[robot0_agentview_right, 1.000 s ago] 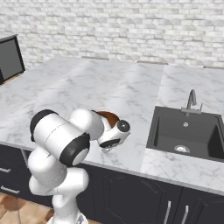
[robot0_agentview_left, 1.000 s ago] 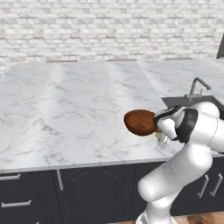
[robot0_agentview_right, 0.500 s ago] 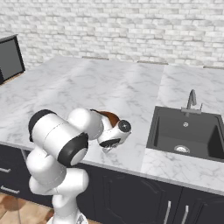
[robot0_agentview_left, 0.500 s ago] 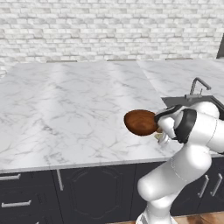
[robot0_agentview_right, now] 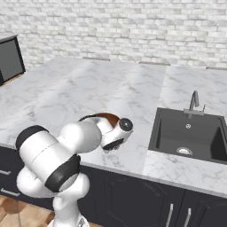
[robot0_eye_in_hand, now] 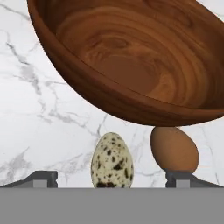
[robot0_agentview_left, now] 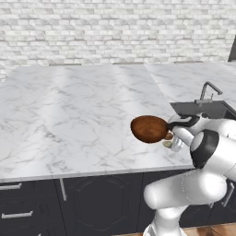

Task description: Gather the eggs and milk located in the vicinity of the sink area and place them right next to the bowl.

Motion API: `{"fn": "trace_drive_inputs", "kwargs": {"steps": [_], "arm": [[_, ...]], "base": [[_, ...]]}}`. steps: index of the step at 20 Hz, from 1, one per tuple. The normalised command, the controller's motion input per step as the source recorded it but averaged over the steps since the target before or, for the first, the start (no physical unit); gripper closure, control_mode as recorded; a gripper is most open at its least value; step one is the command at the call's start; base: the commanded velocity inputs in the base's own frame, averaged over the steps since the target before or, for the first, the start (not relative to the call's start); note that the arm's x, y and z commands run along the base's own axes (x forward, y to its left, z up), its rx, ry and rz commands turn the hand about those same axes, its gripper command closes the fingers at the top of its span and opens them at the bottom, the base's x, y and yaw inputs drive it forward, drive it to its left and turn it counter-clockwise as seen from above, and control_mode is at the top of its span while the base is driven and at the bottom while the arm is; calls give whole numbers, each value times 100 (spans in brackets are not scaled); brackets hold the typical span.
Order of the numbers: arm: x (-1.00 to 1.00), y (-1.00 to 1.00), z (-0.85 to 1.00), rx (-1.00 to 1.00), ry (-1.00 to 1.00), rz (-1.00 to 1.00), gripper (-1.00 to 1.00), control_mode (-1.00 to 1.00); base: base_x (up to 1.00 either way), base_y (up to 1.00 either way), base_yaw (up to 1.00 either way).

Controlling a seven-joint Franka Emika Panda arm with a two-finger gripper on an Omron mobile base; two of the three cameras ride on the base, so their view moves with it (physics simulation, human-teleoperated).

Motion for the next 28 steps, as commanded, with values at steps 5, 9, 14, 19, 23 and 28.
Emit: {"fn": "trace_drive_inputs", "kwargs": {"steps": [5,9,14,19,23,28], "arm": [[-15,-17,80,0,-1,-1,-100,-100],[-51,-51,72,0,-13,0,-100,-100],[-77,-54,56,0,-29,0,-100,-100],[-68,5,39,-2,-38,0,-100,-100],[-50,42,6,-11,-38,2,-100,-100],[-21,45,0,-13,-31,1,-100,-100]], "base": [[0,0,0],[0,0,0],[0,0,0],[0,0,0],[0,0,0],[0,0,0]]}}
